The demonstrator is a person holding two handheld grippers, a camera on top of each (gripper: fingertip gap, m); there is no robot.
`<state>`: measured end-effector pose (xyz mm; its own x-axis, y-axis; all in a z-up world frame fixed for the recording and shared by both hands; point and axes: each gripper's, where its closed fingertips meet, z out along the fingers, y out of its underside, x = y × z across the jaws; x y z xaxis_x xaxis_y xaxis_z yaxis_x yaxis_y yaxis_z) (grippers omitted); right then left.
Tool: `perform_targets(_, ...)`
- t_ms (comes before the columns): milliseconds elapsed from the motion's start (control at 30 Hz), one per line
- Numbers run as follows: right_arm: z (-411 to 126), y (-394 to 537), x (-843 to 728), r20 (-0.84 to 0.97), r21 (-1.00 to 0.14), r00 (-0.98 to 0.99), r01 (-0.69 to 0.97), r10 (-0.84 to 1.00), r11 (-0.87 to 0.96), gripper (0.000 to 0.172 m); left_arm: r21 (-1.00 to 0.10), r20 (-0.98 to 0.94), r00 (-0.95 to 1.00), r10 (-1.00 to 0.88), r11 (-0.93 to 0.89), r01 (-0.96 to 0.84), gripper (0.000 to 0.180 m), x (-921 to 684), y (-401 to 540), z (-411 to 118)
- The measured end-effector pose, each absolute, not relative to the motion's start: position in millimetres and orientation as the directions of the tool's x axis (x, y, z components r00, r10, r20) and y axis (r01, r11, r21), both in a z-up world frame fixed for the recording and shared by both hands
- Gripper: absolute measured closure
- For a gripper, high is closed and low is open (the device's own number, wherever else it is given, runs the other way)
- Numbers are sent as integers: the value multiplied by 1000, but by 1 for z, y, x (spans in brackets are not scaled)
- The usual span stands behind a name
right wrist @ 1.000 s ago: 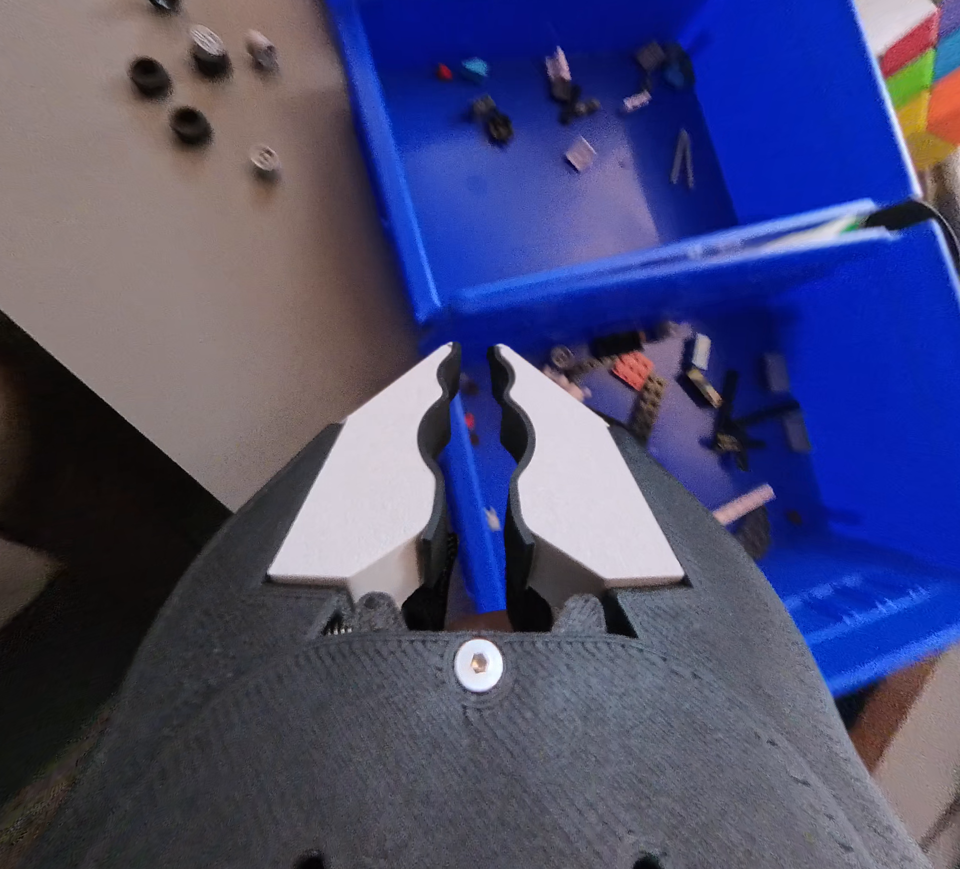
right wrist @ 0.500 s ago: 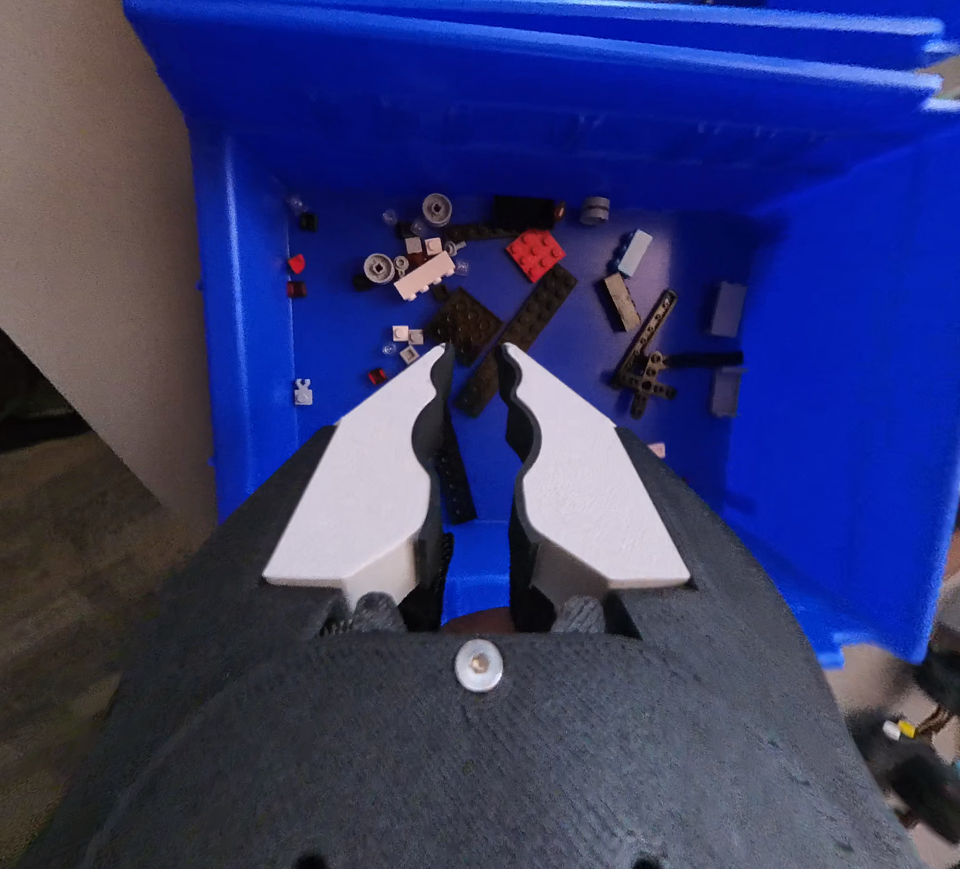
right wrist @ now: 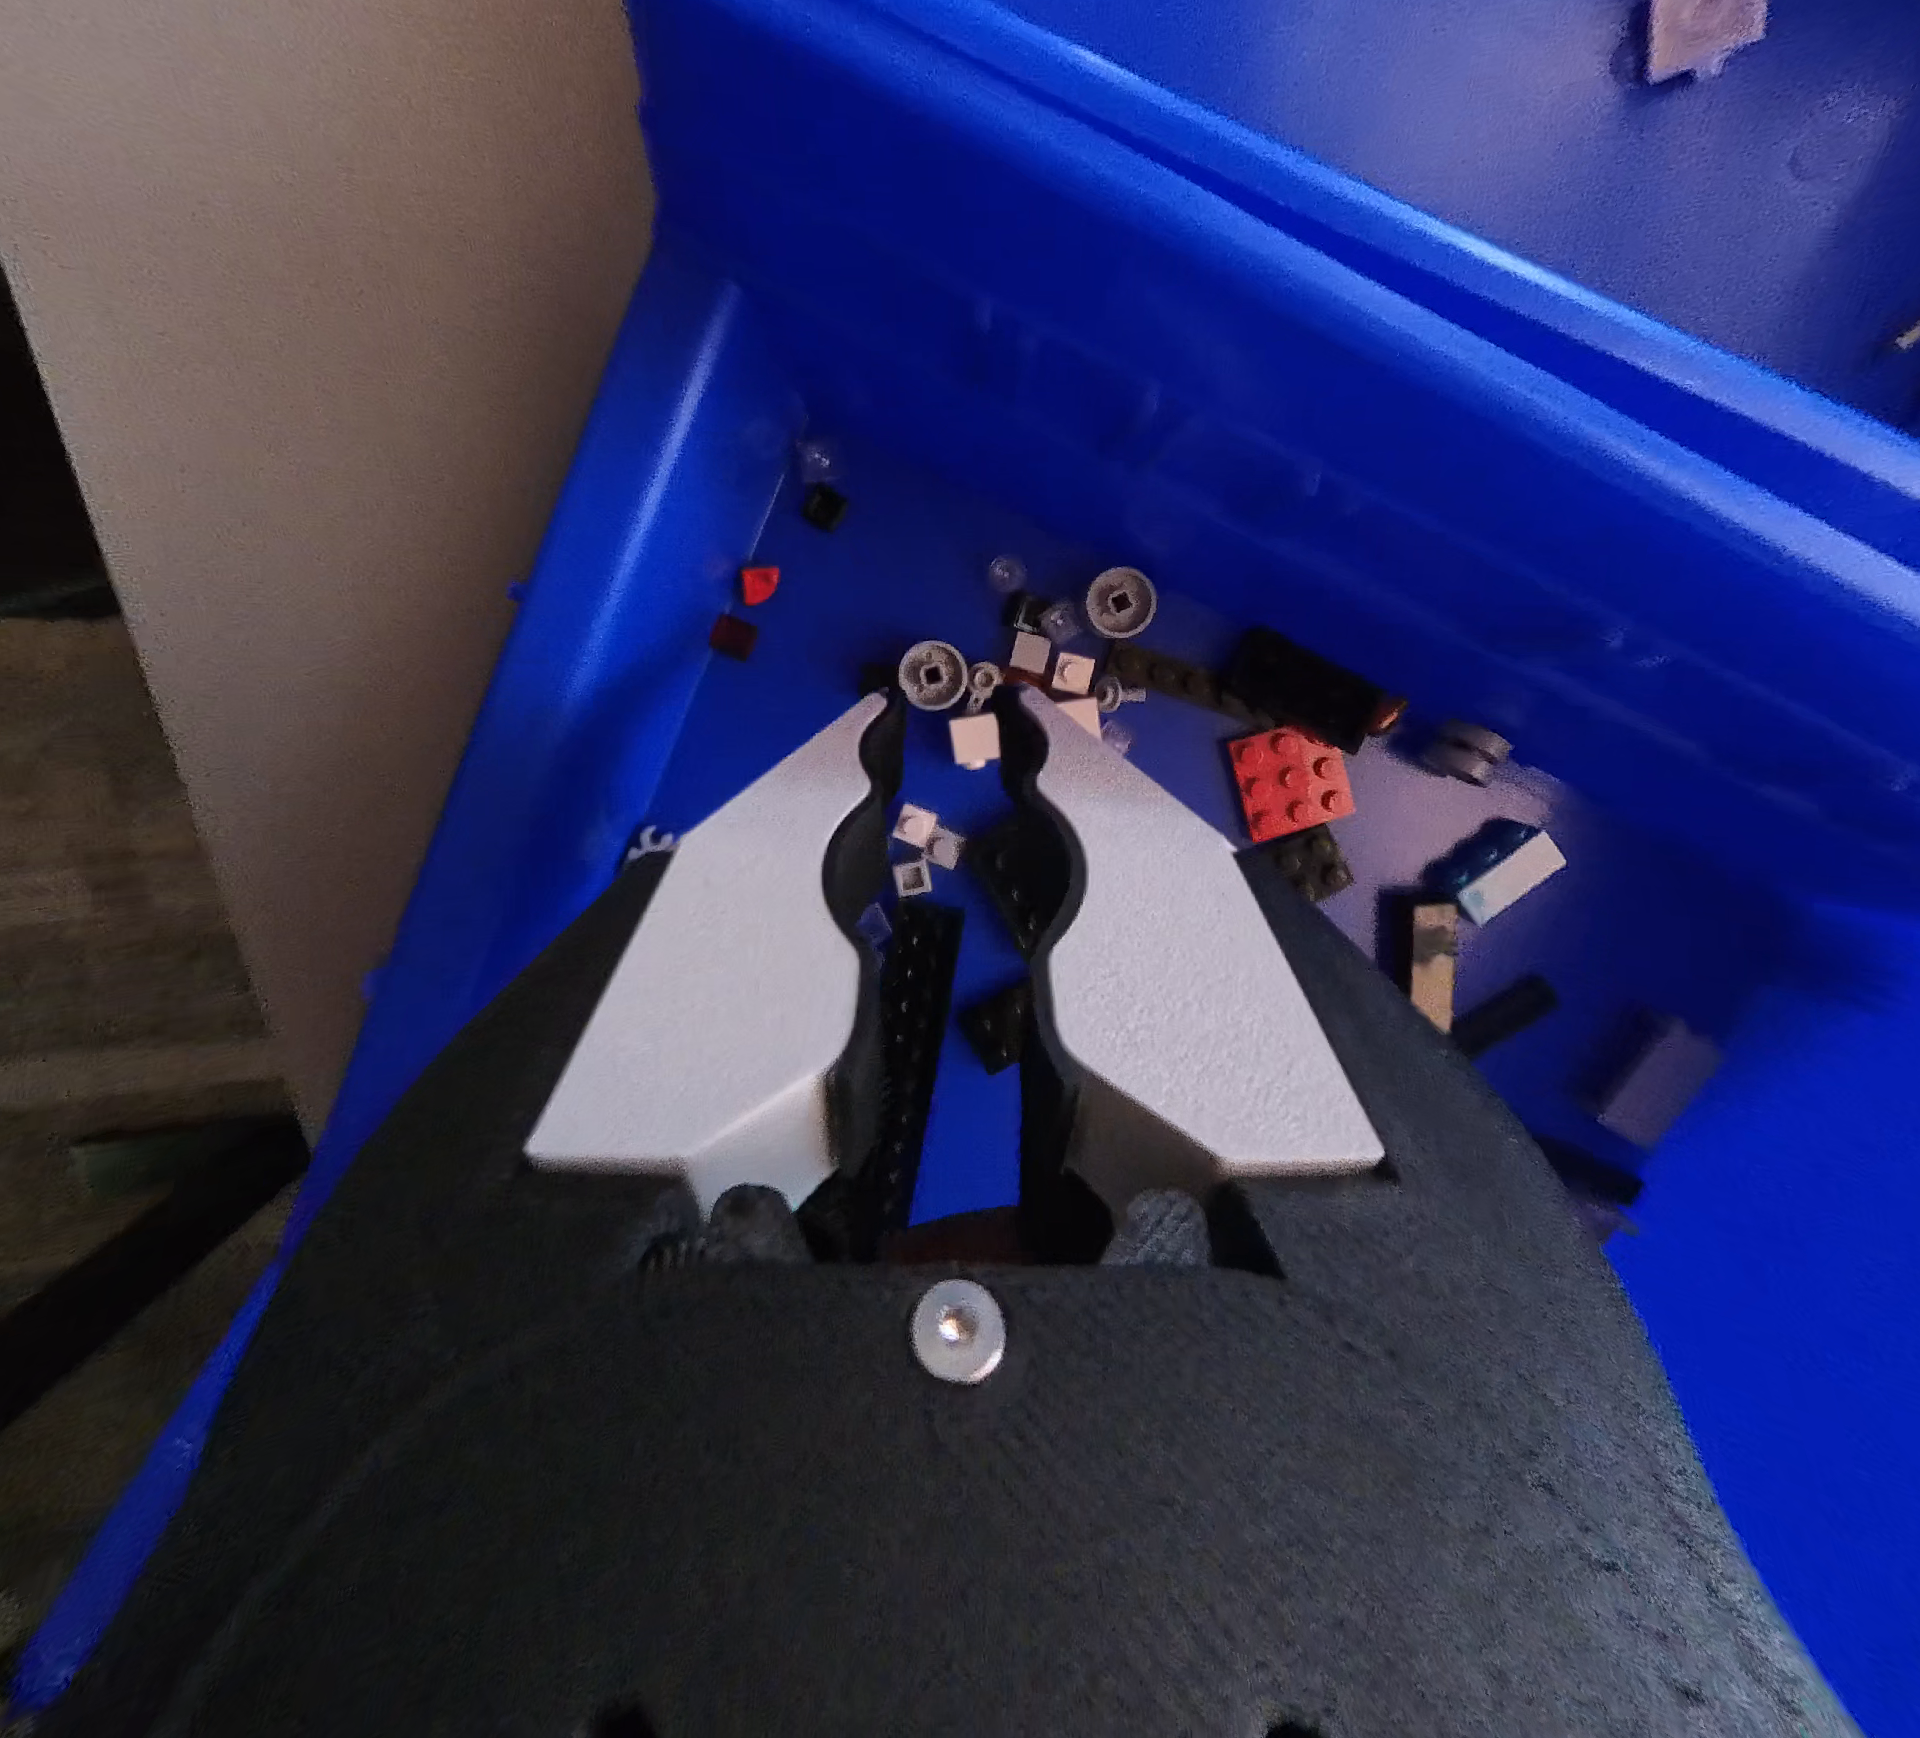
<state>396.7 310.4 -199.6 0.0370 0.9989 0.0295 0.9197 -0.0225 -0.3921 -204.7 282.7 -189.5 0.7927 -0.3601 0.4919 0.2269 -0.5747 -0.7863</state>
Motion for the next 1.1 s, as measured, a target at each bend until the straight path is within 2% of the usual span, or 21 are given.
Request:
perform_targets(233,-222,306,395,-31,-302,-8,953,999,-2,153,-787,499,789,-358,-568,240,133,-206,283,-188)
perform_targets(567,-215,309,393,-46,-305,84,948,995,-94,155,-786,514,770,-378,-567,247,133,-204,282,-185)
perform_targets(700,-186,314,392,-18,-401,202,896,979,-192,156,-790,516,754,-406,-566,236,133,-201,279,-183)
perform_targets(933,-89,286,350,29,-737,374,634,927,-233,156,-794,522,739,-426,-560,238,133,-199,277,-181)
perform_targets(1000,-81,264,319,2,-789,343,578,940,-209,156,-792,523,732,-436,-565,230,133,-198,277,-181)
perform_targets(1100,-100,247,266,-32,-800,325,559,945,-219,156,-793,524,723,-449,-566,224,133,-196,275,-180)
